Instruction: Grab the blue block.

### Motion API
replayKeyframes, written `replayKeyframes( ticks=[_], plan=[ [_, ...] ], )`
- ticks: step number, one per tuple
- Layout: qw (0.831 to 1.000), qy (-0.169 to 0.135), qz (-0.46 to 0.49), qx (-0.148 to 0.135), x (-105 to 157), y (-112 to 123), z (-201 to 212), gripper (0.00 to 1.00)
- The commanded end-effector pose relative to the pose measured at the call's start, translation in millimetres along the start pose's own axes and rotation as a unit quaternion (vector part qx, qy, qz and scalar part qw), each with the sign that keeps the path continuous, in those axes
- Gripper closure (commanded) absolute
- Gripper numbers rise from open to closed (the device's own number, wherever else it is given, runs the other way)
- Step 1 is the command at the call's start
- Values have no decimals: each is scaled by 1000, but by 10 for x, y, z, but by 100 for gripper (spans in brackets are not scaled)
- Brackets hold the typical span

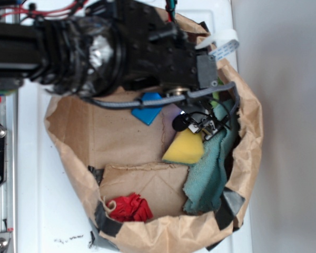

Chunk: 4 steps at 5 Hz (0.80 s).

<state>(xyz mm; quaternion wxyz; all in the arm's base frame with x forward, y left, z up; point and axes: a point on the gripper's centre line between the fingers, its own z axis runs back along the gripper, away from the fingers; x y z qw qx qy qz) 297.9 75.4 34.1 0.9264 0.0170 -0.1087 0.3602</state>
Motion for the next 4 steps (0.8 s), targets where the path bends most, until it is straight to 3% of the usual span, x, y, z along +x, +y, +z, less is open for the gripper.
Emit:
replayKeyframes(
  ticks=[1,4],
  plan=[
    [997,43,21,-66,-55,62,467,0],
    [995,50,18,-87,-59,173,551,0]
  ],
)
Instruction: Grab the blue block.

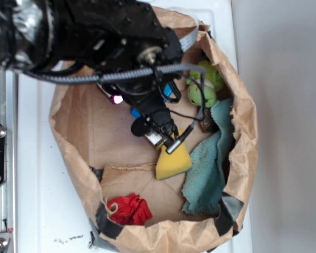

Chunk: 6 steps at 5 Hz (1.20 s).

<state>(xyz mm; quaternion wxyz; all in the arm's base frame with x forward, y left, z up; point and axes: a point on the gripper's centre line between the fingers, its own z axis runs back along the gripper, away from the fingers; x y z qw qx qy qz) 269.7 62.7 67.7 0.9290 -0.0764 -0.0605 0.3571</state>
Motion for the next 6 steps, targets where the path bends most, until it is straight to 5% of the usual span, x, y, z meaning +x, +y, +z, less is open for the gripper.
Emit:
replayKeyframes(
  ticks=[1,4,6],
  plan=[
    [999,-33,20,-20,190,33,166,0],
    [998,-48,44,-4,391,-42,-67,0],
    [997,-61,18,47,341,-1,-405,0]
  ],
)
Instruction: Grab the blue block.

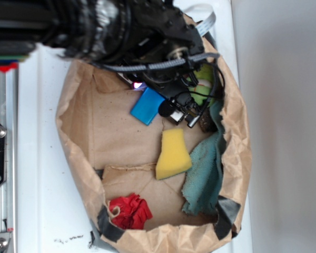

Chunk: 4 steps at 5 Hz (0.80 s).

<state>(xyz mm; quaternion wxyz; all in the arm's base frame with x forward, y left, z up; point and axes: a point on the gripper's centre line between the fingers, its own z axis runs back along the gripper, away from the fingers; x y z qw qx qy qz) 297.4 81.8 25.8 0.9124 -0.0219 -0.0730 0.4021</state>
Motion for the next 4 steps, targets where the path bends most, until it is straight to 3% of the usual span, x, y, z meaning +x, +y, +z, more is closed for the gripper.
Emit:
replayKeyframes(
  ticks=[1,2,3,4],
  plan=[
    [999,-34,-42,1,-60,-34,-29,0],
    [998,-34,-44,0,-140,-7,-21,0],
    [999,-28,-38,-3,-129,-23,-13,100],
    [999,-29,-44,-5,-103,-39,12,100]
  ],
)
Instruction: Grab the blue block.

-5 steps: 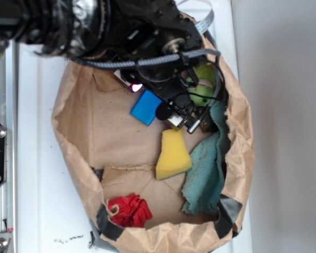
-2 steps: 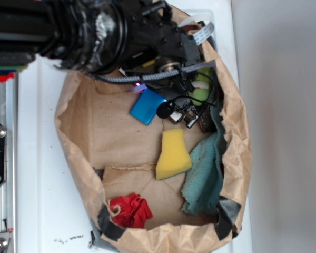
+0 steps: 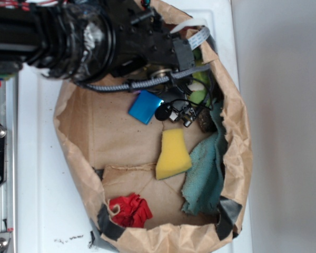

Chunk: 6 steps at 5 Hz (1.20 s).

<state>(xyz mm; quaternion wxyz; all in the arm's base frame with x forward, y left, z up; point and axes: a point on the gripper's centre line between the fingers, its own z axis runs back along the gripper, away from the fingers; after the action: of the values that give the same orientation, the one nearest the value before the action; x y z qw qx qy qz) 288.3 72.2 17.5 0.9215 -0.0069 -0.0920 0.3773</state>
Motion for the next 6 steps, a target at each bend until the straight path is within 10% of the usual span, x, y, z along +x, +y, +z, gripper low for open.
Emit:
replayKeyframes(
  ticks=[1,4,6],
  plan=[
    [999,2,-33,-16,62,-55,256,100],
    [985,25,-155,-72,-50,-97,960,100],
    [977,14,-202,-62,-150,-257,1264,100]
  ],
)
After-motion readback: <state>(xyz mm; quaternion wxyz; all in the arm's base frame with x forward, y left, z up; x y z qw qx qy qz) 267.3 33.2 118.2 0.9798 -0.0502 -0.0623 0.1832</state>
